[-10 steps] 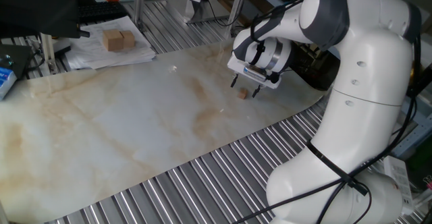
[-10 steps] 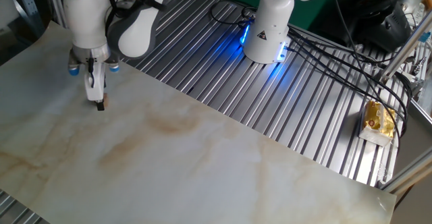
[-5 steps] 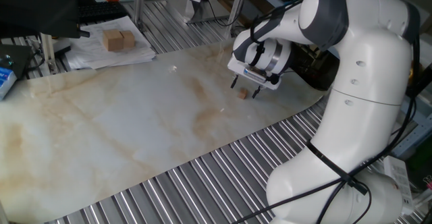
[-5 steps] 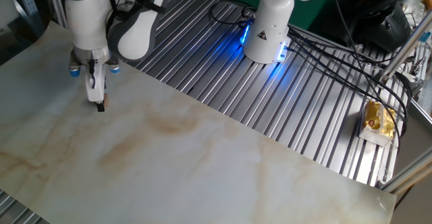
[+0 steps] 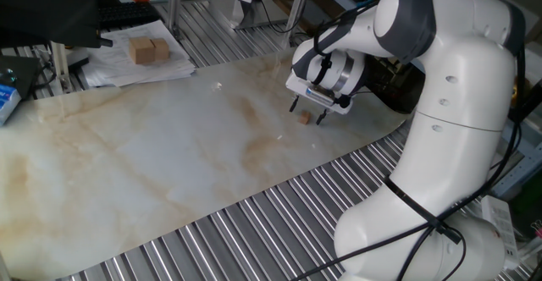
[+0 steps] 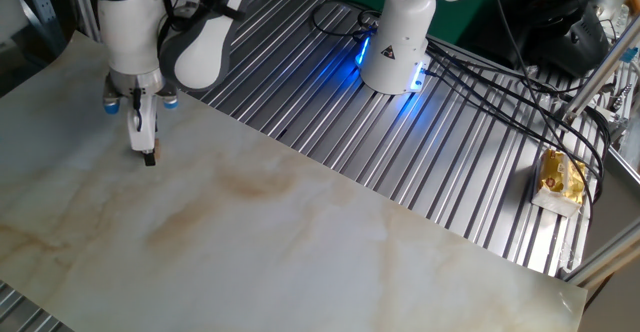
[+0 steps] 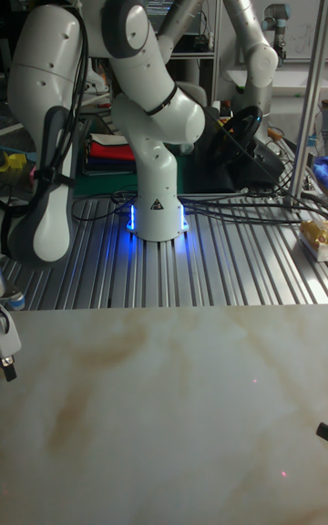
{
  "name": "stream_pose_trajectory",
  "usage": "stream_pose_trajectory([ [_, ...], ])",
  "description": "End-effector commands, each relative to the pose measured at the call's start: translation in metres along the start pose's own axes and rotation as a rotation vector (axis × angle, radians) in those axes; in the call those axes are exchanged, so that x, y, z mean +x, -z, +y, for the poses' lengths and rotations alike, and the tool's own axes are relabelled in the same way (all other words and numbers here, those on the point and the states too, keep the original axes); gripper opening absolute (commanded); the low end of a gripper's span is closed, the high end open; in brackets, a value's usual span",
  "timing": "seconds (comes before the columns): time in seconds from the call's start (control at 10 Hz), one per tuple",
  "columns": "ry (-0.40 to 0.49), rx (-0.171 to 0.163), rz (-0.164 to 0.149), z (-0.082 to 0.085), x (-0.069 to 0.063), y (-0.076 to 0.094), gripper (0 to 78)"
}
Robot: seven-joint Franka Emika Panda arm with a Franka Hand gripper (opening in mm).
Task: Pick up the small block on the left and move it to the right
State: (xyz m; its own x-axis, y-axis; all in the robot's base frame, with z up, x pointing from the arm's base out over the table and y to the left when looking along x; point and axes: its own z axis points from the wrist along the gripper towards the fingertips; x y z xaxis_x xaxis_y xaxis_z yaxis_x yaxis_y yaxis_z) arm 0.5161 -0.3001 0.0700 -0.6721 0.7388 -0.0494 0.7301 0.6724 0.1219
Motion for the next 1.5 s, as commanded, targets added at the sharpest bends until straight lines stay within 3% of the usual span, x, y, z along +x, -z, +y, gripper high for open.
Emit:
stream_pose_trajectory([
  [0.1, 0.002, 0.0, -0.005, 0.0, -0.0011, 0.0009, 77.4],
  [0.6, 0.024, 0.006, -0.012, -0.0005, -0.0012, 0.0001, 77.4],
  [0.7, 0.024, 0.006, -0.012, -0.0005, -0.0012, 0.0001, 1.3],
  [1.5, 0.024, 0.006, -0.012, -0.0005, -0.0012, 0.0001, 1.3],
])
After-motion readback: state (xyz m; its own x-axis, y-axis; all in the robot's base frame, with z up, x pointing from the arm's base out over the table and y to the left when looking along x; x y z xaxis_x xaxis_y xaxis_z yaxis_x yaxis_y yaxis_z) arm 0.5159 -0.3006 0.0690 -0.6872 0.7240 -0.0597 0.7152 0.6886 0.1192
